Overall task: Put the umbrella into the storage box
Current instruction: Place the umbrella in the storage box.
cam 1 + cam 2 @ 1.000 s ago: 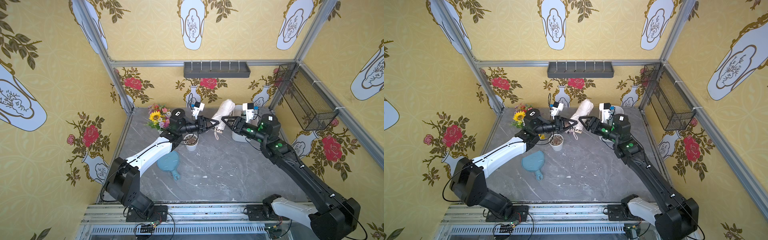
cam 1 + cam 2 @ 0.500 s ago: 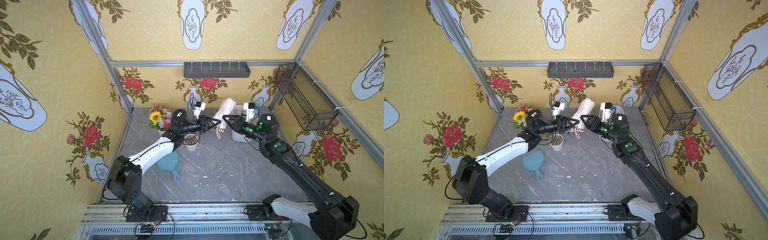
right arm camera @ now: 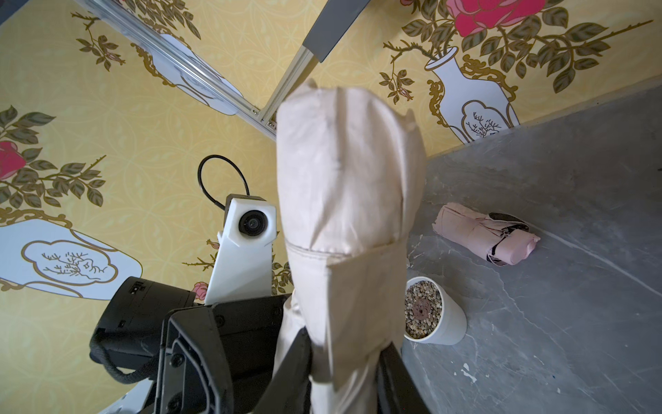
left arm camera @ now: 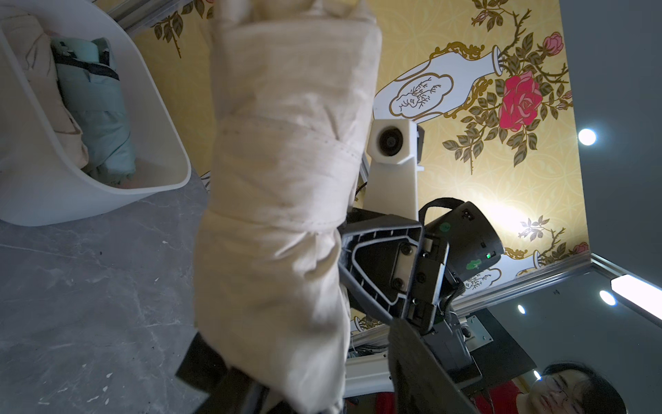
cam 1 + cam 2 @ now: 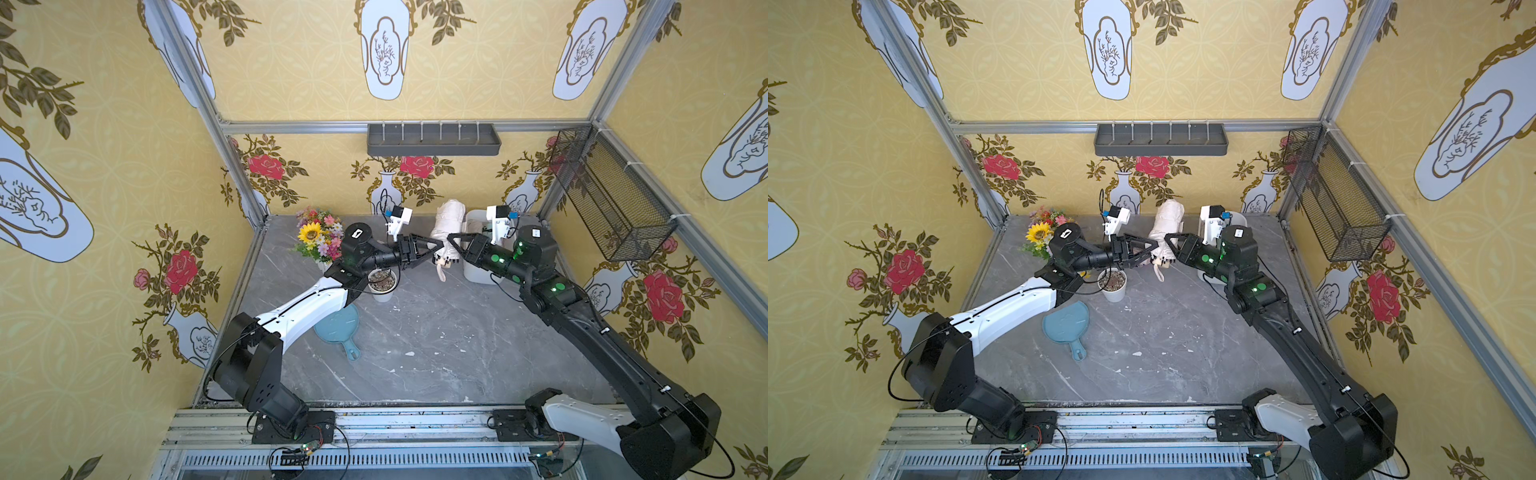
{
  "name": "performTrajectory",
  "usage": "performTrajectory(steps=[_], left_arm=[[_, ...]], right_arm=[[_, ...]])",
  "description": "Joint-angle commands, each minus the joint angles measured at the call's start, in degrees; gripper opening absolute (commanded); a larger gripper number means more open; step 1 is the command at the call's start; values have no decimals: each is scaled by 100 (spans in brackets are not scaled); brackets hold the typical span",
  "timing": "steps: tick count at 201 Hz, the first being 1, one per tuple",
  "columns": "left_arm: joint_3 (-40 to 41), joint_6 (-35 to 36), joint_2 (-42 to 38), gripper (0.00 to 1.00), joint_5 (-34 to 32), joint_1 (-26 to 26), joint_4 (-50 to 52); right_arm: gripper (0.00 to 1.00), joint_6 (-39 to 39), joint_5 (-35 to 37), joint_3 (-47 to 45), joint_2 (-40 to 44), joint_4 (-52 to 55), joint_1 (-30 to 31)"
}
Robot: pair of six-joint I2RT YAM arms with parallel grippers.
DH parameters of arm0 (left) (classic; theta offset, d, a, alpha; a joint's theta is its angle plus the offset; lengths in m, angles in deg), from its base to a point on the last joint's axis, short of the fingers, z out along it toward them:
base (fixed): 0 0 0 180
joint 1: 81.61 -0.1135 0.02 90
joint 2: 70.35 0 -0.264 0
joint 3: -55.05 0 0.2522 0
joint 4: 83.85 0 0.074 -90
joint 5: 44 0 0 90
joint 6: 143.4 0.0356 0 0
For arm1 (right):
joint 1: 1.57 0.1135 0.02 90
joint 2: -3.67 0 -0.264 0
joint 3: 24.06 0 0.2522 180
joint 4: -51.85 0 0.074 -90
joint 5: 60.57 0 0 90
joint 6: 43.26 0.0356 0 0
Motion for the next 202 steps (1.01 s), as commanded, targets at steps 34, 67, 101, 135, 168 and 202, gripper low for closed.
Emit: performTrajectory(steps=[34,67,101,135,168,202], left_arm=[[376,852,-579,58,39,-429,1156],[181,1880,-826,58,-176,-598,2696],[-298,2920,-735,59,-753,-675,4238],[-664,3207,-500,59,-1690,-706,5104],[-1097,3117,-160,60,-2585,-732,5814],[-1505,3320,170,61,-2901,-741,6255]], right_arm=[[16,-666,190,124,164,449,-256],[13,-900,54,211,174,735,-796],[12,-1512,-60,586,-222,1254,-1423],[12,-2254,197,1150,-919,1758,-1654],[10,-2803,572,1747,-1750,2218,-1829],[9,-3025,741,2248,-2635,2428,-1934]])
